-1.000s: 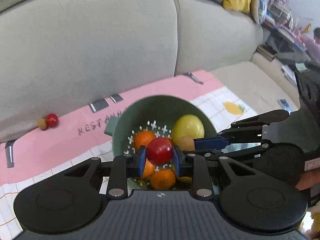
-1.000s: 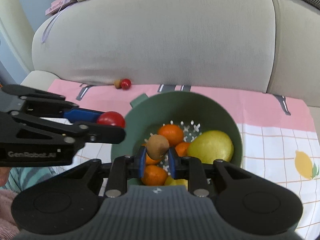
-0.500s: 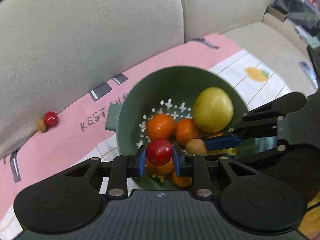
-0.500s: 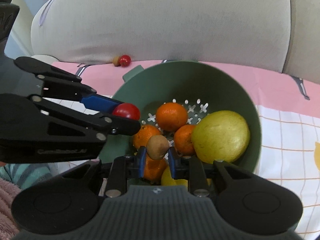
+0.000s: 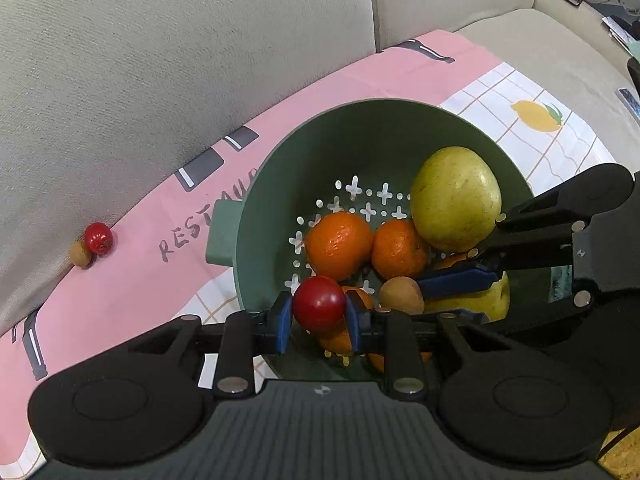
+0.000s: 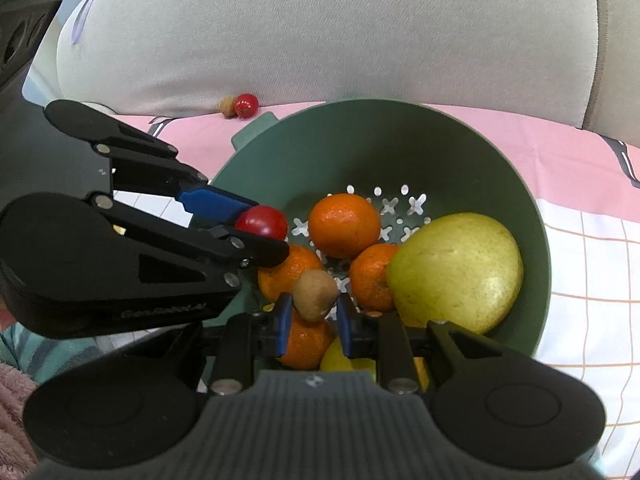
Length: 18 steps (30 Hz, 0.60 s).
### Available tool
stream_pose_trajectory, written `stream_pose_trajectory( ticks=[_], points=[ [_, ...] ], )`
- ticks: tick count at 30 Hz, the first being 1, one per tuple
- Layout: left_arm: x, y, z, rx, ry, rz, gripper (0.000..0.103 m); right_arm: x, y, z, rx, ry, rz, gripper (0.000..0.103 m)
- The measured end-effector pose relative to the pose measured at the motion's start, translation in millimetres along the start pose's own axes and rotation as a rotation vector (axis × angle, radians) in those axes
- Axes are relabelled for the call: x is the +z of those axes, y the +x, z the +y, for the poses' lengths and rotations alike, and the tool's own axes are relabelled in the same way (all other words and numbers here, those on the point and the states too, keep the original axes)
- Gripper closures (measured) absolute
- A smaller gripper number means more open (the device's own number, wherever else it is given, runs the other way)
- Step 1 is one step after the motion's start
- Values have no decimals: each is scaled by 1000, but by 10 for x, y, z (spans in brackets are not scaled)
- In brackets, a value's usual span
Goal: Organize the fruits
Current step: 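Open both grippers to drop the tomato and brown fruit into the colander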
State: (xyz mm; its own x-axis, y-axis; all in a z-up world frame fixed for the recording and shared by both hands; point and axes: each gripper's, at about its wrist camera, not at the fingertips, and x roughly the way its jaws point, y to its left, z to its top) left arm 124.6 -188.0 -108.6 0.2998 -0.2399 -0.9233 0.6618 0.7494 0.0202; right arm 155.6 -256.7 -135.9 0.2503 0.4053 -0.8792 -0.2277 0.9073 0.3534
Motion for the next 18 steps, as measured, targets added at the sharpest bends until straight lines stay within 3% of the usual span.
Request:
stream_pose_trajectory(
  ticks=[13, 18],
  points=[
    [-41, -83, 39, -15, -14, -28, 64, 8, -33, 28, -8, 4, 4, 78],
    [-81, -247, 73, -17, -36, -75, 51, 12, -108, 36, -6, 29, -7, 69]
  ],
)
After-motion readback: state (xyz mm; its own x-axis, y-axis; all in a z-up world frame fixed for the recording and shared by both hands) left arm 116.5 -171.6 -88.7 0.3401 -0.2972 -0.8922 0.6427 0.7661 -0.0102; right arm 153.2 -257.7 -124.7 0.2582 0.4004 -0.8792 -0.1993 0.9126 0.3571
